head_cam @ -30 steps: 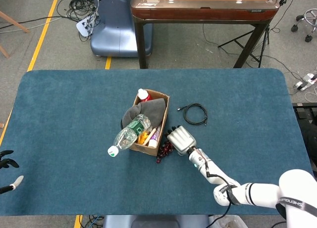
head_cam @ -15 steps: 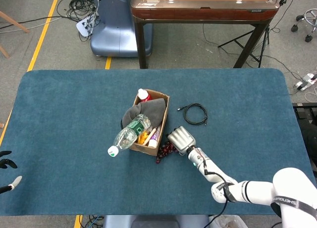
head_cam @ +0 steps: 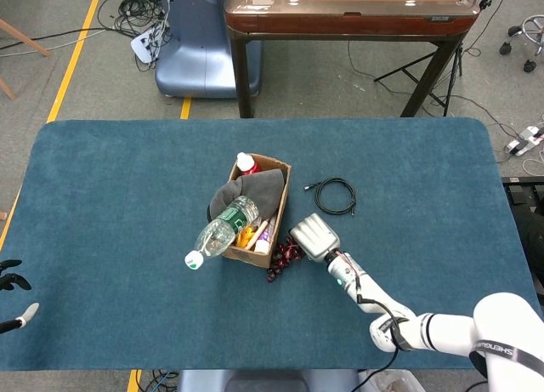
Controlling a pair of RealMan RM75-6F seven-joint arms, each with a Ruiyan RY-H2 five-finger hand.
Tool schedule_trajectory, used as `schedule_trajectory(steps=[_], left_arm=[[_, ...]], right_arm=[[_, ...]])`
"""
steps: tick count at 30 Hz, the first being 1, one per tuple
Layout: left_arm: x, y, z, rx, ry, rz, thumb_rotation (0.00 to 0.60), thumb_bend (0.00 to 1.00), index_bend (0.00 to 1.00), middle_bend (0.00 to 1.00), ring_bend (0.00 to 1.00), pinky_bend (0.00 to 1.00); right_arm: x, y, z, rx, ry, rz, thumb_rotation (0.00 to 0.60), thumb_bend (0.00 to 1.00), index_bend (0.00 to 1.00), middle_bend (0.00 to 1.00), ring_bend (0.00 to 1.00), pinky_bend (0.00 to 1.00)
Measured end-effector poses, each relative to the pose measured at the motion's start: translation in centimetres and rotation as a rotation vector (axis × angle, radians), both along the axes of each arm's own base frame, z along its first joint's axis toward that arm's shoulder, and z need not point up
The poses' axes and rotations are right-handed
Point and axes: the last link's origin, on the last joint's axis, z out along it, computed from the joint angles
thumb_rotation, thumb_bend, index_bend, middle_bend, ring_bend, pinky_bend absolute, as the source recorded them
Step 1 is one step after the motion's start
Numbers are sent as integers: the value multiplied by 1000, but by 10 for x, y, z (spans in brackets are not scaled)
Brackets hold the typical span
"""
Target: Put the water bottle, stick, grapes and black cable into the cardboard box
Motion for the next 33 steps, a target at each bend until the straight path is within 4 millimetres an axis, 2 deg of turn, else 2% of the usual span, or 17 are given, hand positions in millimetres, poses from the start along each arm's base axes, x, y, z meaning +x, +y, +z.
schedule_trajectory(steps=[9, 17, 33], left_arm=[[0, 0, 0, -3, 2, -1, 600, 194, 503, 218, 401, 666], [-1, 0, -1, -6, 8, 2, 600, 194, 503, 219, 401, 666], [-3, 1, -4, -14, 15, 11, 600, 194, 503, 232, 401, 666]], right_arm=[[-7, 1, 10, -30, -24, 20, 600, 446, 688, 758, 694, 765], [-18, 1, 25, -57, -61, 9, 600, 457, 708, 779, 715, 787], [-47, 7, 78, -148, -134, -17, 600, 475, 730, 805, 741, 814]])
